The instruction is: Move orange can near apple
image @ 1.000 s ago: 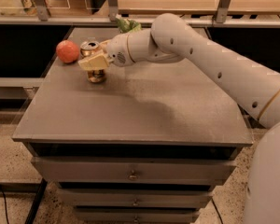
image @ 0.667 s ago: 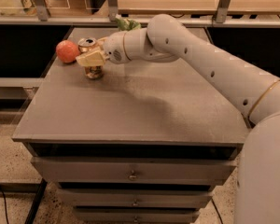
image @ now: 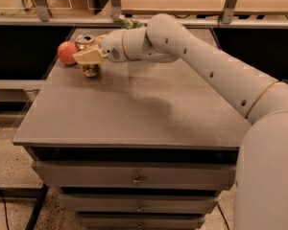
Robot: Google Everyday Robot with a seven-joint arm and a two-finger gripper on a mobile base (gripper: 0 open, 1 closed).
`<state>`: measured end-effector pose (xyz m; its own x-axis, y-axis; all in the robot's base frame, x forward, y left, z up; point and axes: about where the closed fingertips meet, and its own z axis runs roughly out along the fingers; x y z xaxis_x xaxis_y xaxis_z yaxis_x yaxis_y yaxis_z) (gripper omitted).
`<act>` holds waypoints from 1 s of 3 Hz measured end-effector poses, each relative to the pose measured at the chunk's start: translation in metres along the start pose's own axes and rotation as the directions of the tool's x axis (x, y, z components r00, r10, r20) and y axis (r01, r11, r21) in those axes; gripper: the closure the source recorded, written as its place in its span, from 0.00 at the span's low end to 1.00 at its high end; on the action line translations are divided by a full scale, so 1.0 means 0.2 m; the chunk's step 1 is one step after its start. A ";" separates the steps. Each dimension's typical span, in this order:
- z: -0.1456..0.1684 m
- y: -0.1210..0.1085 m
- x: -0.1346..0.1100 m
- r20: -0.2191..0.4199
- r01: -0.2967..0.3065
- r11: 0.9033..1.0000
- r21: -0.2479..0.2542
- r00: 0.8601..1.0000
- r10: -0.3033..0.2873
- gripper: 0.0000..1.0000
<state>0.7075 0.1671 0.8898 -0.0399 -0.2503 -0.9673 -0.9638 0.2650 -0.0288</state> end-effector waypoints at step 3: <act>0.10 0.01 0.00 -0.053 0.045 0.999 -0.001 0.998 -0.045 0.36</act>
Offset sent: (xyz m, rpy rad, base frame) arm 0.0029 0.0117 0.0007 -0.0721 -0.0387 -0.0026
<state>0.7099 0.1861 0.8858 -0.0108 -0.3109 -0.9504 -0.9649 0.2525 -0.0716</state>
